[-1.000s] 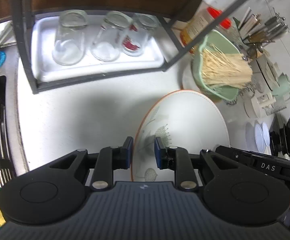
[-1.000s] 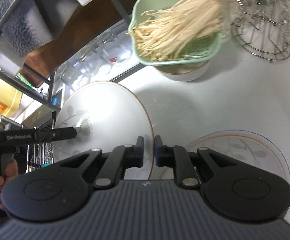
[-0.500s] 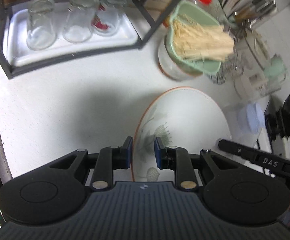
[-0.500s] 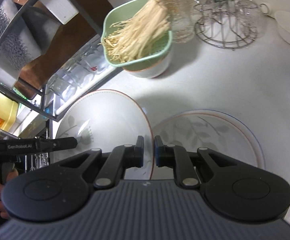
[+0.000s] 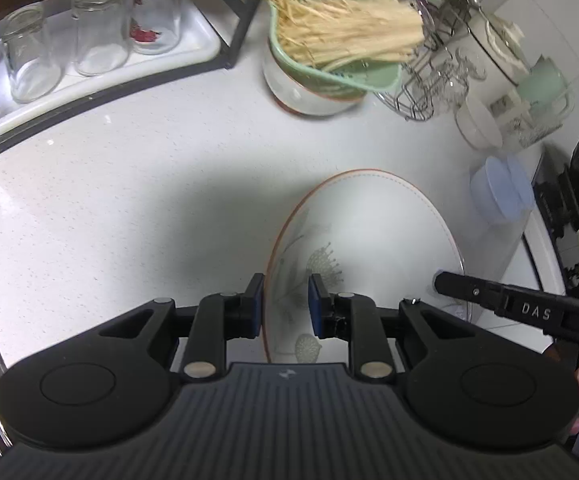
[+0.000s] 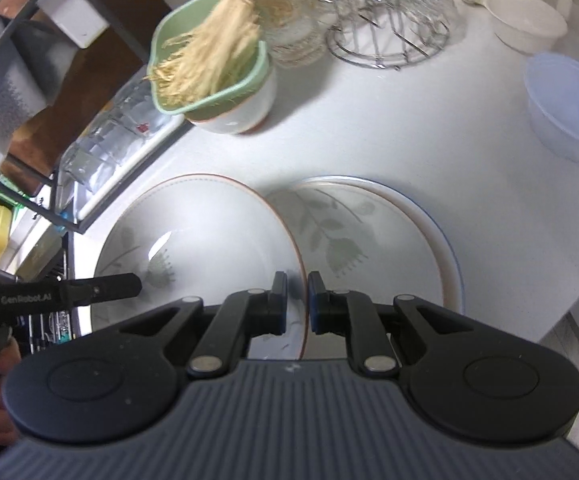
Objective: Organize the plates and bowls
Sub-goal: 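Lower the small leaf plate over the stacked plates with both grippers, then set the leaf plate onto the stack and open both grippers, then withdraw both grippers and move them toward the two light-blue plastic bowls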
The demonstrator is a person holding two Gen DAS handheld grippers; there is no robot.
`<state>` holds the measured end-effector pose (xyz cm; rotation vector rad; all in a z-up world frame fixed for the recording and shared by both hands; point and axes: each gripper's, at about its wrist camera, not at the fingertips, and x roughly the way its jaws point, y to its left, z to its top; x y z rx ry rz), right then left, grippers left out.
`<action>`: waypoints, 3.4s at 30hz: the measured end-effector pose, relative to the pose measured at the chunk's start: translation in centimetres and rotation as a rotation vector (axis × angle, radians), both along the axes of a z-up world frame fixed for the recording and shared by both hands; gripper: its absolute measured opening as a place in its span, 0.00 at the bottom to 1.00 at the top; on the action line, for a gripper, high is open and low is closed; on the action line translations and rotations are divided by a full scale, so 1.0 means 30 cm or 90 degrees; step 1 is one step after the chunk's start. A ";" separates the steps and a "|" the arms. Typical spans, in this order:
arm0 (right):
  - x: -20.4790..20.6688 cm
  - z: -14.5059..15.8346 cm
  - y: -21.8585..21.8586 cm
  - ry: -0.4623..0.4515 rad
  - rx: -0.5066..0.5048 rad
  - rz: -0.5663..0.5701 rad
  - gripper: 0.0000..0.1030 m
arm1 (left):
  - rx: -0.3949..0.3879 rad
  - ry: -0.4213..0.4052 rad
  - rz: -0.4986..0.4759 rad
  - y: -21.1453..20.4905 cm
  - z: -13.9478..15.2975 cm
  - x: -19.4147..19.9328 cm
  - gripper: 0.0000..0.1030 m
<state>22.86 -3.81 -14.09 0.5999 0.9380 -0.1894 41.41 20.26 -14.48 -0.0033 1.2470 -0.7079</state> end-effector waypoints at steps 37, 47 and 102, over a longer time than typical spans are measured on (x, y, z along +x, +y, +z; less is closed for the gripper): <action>0.069 -0.107 -0.191 0.029 0.011 0.177 0.14 | 0.212 -0.116 0.023 -0.302 -0.019 -0.117 0.26; 0.098 -0.069 -0.192 0.001 -0.065 0.224 0.14 | 0.189 -0.118 0.132 -0.297 0.009 -0.159 0.26; -0.288 0.254 -0.568 -0.289 -0.141 0.297 0.14 | 0.048 -0.224 0.314 -0.611 0.368 -0.689 0.27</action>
